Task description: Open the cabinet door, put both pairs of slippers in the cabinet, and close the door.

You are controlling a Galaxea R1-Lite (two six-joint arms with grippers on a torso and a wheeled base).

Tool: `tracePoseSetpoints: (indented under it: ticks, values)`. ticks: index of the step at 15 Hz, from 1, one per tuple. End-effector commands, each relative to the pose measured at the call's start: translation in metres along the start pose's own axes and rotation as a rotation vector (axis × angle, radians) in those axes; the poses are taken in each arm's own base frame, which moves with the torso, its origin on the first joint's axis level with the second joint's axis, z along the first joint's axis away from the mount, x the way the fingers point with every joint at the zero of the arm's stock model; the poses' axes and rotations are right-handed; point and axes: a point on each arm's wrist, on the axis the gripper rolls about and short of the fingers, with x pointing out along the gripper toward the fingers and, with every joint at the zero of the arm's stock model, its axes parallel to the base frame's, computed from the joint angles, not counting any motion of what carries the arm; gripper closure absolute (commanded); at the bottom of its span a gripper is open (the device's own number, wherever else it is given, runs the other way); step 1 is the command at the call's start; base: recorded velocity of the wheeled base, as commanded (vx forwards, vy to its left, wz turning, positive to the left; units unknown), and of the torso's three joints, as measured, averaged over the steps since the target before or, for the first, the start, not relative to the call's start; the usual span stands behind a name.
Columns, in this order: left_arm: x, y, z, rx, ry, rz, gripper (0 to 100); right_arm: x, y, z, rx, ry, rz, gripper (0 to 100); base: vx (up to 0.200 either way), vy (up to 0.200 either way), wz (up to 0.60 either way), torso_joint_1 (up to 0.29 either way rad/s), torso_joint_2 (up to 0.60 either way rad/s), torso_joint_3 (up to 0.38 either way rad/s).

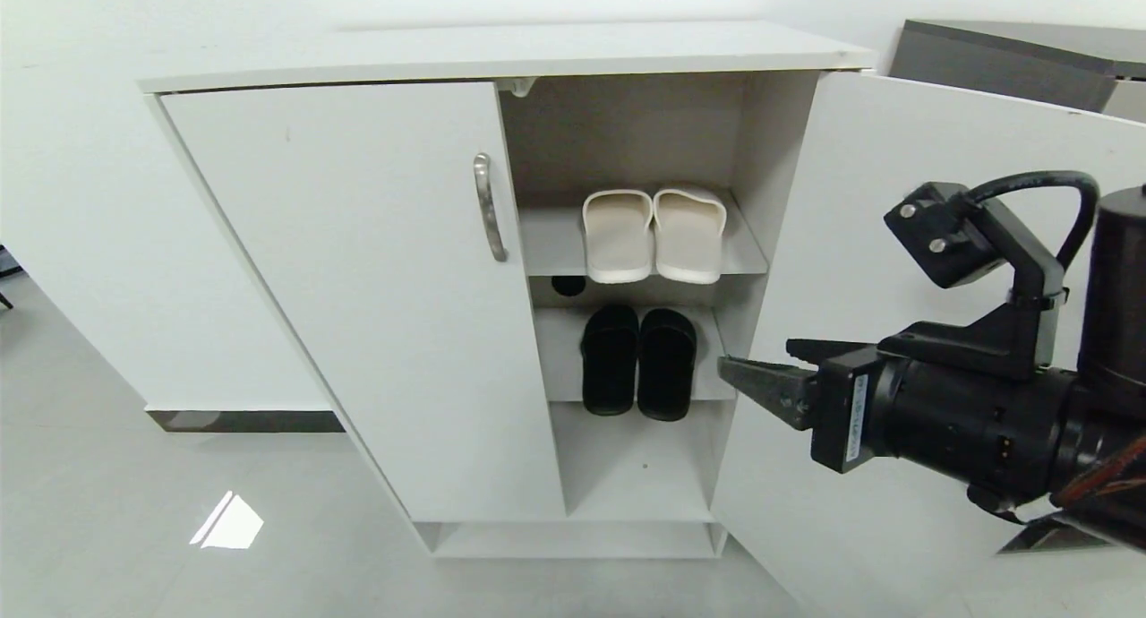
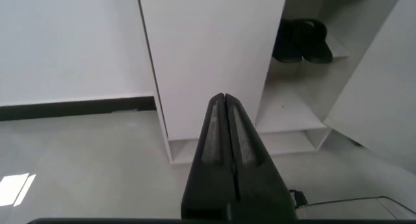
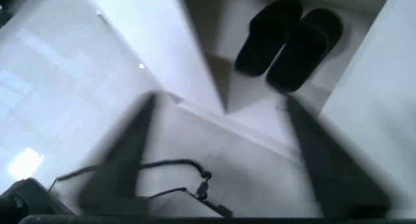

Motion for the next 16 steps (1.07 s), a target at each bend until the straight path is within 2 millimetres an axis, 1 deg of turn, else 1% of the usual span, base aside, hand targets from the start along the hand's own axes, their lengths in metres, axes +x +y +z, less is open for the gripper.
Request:
tracePoseSetpoints:
  ticks: [1,4,5,6,7,8,9,10,11,13,15,16]
  values:
    - [0.0,0.0,0.0,0.0,0.001,0.0,100,-0.003,0.0,0.0,0.0,0.0,0.013,100,-0.2,0.0,0.0,0.002,0.01,0.002]
    - [0.0,0.0,0.0,0.002,0.002,-0.002,100,-0.008,-0.001,-0.004,0.001,0.016,0.068,100,-0.2,0.0,0.0,0.001,0.0,0.002]
    - [0.0,0.0,0.0,0.003,0.001,-0.002,100,-0.01,-0.001,-0.003,0.007,0.012,0.113,100,-0.2,0.0,0.0,-0.002,0.0,0.007]
    - [0.0,0.0,0.0,0.005,0.002,-0.002,100,-0.009,-0.003,-0.009,0.006,0.035,0.161,100,0.0,0.0,0.0,0.0,0.0,0.0]
    - [0.0,0.0,0.0,0.008,0.002,-0.003,100,-0.008,-0.007,-0.015,0.002,0.051,0.17,100,0.0,0.0,0.0,0.0,0.0,0.0]
    - [0.0,0.0,0.0,0.019,0.001,0.003,100,-0.005,-0.014,-0.013,0.007,0.053,0.207,100,0.0,0.0,0.0,0.0,0.0,0.0]
    - [0.0,0.0,0.0,0.011,0.002,0.002,100,-0.004,-0.019,-0.03,-0.002,0.117,0.207,100,0.0,0.0,0.0,0.0,0.0,0.0]
    - [0.0,0.0,0.0,0.012,0.002,-0.002,100,0.001,-0.024,-0.028,0.004,0.11,0.21,100,0.0,0.0,0.0,0.0,0.0,0.0]
    - [0.0,0.0,0.0,0.008,0.002,-0.002,100,-0.001,-0.027,-0.019,0.013,0.052,0.209,100,0.0,0.0,0.0,0.0,0.0,0.0]
    - [0.0,0.0,0.0,0.006,0.002,0.0,100,-0.012,-0.028,-0.018,-0.049,0.013,0.222,100,0.0,0.0,0.0,0.0,0.0,0.0]
    - [0.0,0.0,0.0,0.005,0.002,0.0,100,-0.018,-0.028,-0.017,-0.065,-0.002,0.232,100,0.0,0.0,0.0,0.0,0.0,0.0]
    - [0.0,0.0,0.0,0.006,0.001,0.0,100,-0.022,-0.024,-0.016,-0.069,-0.006,0.253,100,0.0,0.0,0.0,0.0,0.0,0.0]
